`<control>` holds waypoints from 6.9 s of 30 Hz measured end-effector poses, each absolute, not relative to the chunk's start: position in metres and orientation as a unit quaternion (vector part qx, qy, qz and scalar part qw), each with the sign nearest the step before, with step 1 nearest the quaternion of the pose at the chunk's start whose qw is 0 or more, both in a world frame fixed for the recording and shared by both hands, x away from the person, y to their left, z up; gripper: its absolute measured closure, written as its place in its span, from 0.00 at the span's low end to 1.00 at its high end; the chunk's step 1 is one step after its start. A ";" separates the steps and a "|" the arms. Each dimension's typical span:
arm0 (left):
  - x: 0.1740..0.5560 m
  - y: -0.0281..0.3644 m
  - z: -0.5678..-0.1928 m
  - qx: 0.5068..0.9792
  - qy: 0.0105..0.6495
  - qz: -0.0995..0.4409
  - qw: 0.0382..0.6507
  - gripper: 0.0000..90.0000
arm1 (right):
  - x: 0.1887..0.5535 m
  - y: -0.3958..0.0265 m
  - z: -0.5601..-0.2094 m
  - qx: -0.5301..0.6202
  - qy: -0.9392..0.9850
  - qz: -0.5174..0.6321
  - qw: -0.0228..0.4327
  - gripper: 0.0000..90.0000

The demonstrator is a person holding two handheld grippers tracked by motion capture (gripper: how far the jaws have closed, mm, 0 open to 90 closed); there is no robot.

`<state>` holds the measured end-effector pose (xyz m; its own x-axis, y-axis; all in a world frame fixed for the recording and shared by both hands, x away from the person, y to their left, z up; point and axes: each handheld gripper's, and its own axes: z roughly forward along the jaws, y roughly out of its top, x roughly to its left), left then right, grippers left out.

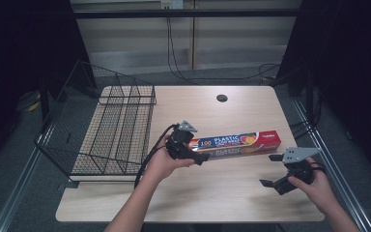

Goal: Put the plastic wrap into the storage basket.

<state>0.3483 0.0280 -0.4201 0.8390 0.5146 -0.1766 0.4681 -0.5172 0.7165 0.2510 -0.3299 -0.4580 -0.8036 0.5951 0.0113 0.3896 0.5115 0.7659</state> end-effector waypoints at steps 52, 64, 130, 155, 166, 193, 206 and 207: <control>0.401 -0.067 -0.439 0.904 0.243 -0.005 0.352 0.06 | 0.251 -0.336 -0.456 0.286 0.860 0.402 0.133 0.03; 0.409 -0.079 -0.451 0.911 0.237 -0.003 0.339 0.07 | 0.251 -0.336 -0.456 0.284 0.860 0.404 0.132 0.03; 0.404 -0.112 -0.466 0.943 0.221 -0.027 0.248 0.41 | 0.253 -0.332 -0.456 0.274 0.861 0.410 0.124 0.03; 0.401 -0.070 -0.411 0.930 0.282 -0.031 0.234 0.48 | 0.253 -0.334 -0.454 0.277 0.856 0.418 0.127 0.03; 0.404 -0.045 -0.393 0.915 0.323 -0.024 0.242 0.48 | 0.253 -0.334 -0.454 0.277 0.855 0.419 0.128 0.03; 0.409 0.019 -0.329 0.880 0.408 0.027 0.242 0.48 | 0.253 -0.335 -0.452 0.278 0.851 0.427 0.130 0.03; 0.410 0.051 -0.303 0.868 0.433 0.041 0.238 0.48 | 0.253 -0.333 -0.452 0.280 0.850 0.428 0.127 0.03; 0.410 0.054 -0.301 0.865 0.437 0.042 0.242 0.48 | 0.253 -0.334 -0.452 0.279 0.850 0.428 0.127 0.03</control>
<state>0.4101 0.0539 -0.3015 0.6152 0.7761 -0.1384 0.7353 -0.5016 0.4558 0.2529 -0.3335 -0.4516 -0.8117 0.5836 0.0231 0.3662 0.4777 0.7986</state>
